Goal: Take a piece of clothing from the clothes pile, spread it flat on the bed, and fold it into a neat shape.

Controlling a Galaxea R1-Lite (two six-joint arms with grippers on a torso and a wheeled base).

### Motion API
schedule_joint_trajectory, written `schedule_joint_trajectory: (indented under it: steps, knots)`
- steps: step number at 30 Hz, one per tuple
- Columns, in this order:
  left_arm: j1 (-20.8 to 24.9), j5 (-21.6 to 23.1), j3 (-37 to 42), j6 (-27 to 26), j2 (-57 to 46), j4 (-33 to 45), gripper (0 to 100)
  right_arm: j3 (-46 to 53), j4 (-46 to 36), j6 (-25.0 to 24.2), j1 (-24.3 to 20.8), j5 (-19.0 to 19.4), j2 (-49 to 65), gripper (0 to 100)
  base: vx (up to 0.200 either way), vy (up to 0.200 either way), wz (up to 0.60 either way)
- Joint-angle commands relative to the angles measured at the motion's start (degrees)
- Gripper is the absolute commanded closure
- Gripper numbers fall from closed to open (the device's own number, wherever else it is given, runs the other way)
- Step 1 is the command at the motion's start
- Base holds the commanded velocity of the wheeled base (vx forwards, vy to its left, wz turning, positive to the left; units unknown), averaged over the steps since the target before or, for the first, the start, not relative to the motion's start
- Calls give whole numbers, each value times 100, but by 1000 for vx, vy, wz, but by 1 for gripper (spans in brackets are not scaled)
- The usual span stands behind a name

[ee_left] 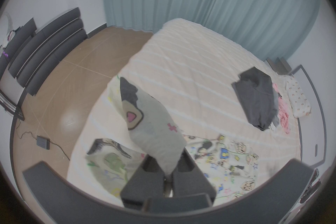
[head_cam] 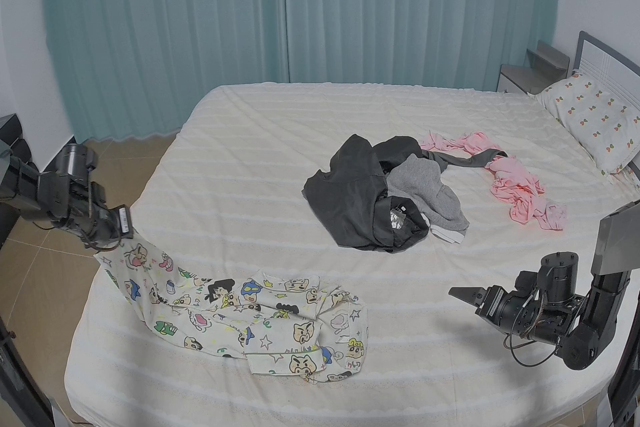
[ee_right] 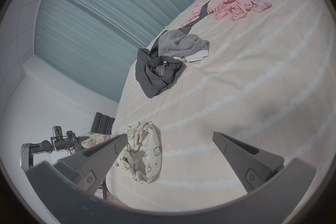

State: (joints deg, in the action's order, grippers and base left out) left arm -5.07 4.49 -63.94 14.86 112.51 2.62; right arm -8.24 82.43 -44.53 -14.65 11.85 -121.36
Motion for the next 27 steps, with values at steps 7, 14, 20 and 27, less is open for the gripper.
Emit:
schedule_joint_trajectory:
  steps: [7,14,20,27]
  knots:
    - [2801,-1196,171,1476,351,-877,100,-11,10,24,-2,-7,-81,0,0,0,0]
    - [3645,-1582,13,2091,1054,-1537,100,15,124,41,-2,-7,-134,0,0,0,0]
    - [3944,-1591,-330,2408,1300,-1572,100,15,124,41,-11,-7,-143,0,0,0,0]
    - [4049,-1521,-620,2812,1423,-1545,0,7,133,41,-20,2,-178,0,0,0,0]
